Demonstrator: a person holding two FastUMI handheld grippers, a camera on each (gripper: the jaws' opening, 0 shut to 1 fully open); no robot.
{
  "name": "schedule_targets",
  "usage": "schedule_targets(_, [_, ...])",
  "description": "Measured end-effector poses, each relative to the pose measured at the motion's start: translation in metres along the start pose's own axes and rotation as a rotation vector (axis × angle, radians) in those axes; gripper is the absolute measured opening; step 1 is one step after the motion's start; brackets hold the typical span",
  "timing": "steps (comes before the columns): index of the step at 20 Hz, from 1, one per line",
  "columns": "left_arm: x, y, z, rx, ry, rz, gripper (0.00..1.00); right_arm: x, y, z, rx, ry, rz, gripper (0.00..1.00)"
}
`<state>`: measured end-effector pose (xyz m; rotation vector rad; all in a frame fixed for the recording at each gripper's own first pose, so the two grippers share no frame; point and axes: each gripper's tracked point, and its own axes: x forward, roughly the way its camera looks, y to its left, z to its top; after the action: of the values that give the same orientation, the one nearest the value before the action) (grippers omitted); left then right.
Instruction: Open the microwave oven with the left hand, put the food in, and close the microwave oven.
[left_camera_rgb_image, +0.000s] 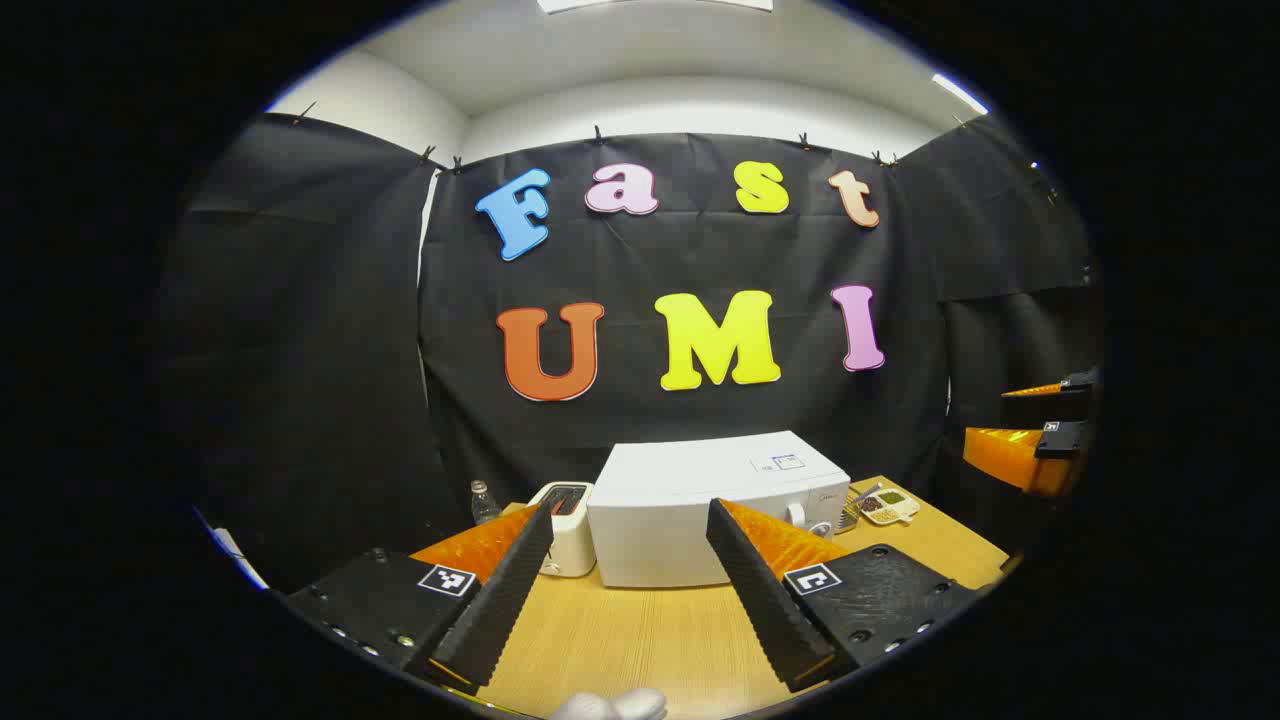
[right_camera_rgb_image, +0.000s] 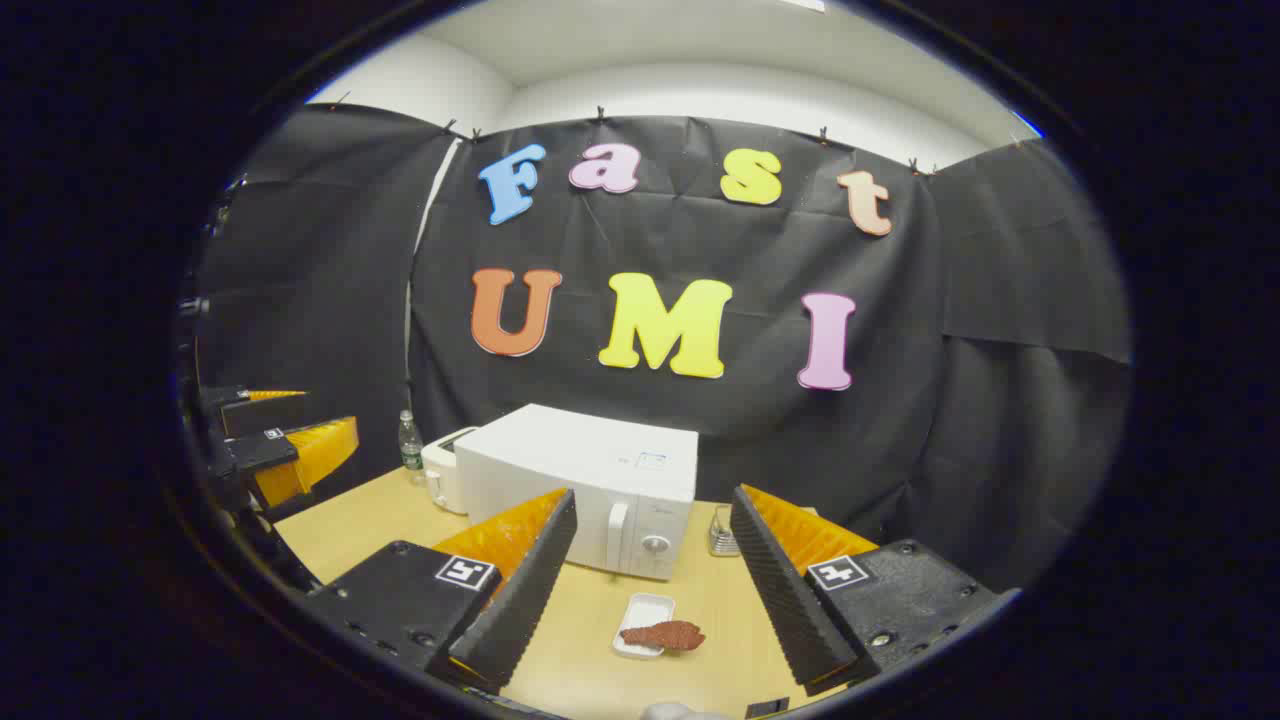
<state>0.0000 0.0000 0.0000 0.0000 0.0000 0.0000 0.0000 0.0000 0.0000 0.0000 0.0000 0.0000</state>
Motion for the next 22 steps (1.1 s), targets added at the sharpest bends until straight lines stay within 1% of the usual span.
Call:
schedule_targets(1, [0.001,0.001,0.002,-0.001,0.000,0.003,0.96,0.002,0.001,0.001,0.001,-0.002,0.006,0.99])
schedule_targets(6, [0.008,-0.001,0.005,0.007,-0.014,0.011,0.96,0.010,-0.003,0.003,0.007,-0.012,0.010,0.98])
schedule_targets(11, [0.017,-0.005,0.001,0.001,-0.009,0.007,0.96,0.013,-0.017,0.000,0.029,-0.011,-0.014,0.98])
schedule_targets(14, [0.026,-0.013,-0.004,0.005,-0.001,-0.007,0.96,0.012,-0.030,-0.002,0.030,-0.005,-0.042,0.98])
schedule_targets(18, [0.045,-0.028,-0.014,0.007,-0.004,-0.029,0.96,0.013,-0.044,-0.002,0.037,0.004,-0.065,0.98])
schedule_targets(22, [0.071,-0.062,-0.045,-0.003,0.027,-0.076,0.96,0.013,-0.059,0.006,0.046,0.003,-0.082,0.98])
